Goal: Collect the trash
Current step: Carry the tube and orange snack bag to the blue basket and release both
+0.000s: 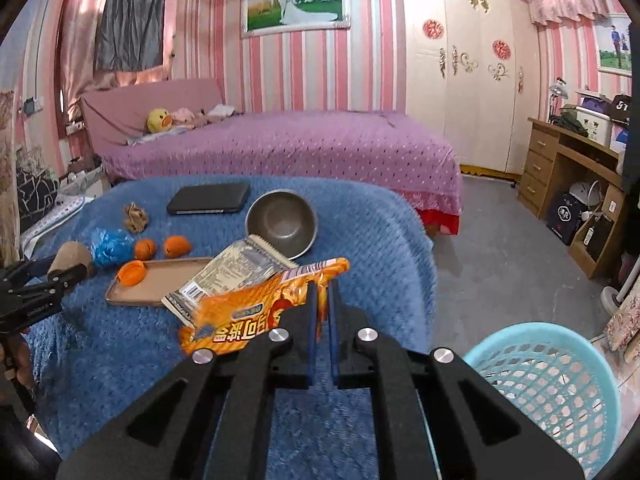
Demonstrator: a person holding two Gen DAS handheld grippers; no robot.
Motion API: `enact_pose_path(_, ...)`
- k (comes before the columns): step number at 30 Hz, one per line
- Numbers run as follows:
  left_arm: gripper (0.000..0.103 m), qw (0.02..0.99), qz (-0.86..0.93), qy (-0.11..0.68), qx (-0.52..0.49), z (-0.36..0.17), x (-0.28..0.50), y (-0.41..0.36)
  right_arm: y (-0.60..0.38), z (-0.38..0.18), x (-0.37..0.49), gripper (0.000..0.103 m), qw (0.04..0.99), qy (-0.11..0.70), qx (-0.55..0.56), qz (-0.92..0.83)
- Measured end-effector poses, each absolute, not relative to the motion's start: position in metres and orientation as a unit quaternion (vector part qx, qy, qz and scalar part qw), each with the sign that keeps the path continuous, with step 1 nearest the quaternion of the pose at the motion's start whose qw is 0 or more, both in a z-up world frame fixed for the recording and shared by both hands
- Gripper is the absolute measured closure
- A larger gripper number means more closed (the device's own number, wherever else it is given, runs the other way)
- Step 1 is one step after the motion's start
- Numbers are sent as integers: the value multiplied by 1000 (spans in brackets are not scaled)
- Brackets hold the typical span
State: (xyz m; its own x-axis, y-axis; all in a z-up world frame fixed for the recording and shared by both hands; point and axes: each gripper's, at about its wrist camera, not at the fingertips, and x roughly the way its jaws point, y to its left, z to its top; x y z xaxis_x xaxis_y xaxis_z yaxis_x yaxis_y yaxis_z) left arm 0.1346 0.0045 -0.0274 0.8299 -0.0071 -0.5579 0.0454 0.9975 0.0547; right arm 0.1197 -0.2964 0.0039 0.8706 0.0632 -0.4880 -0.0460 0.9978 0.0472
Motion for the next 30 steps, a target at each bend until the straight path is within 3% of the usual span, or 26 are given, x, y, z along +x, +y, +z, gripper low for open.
enact_pose_path(15,42,956,-51,286,33,-9,120,-47,-391,11,76,98,969,240,56,-33)
enact_pose_path(30,42,945,-164,276,64,-7,86,-214,-514,-17,25,98,949,273,66,-143)
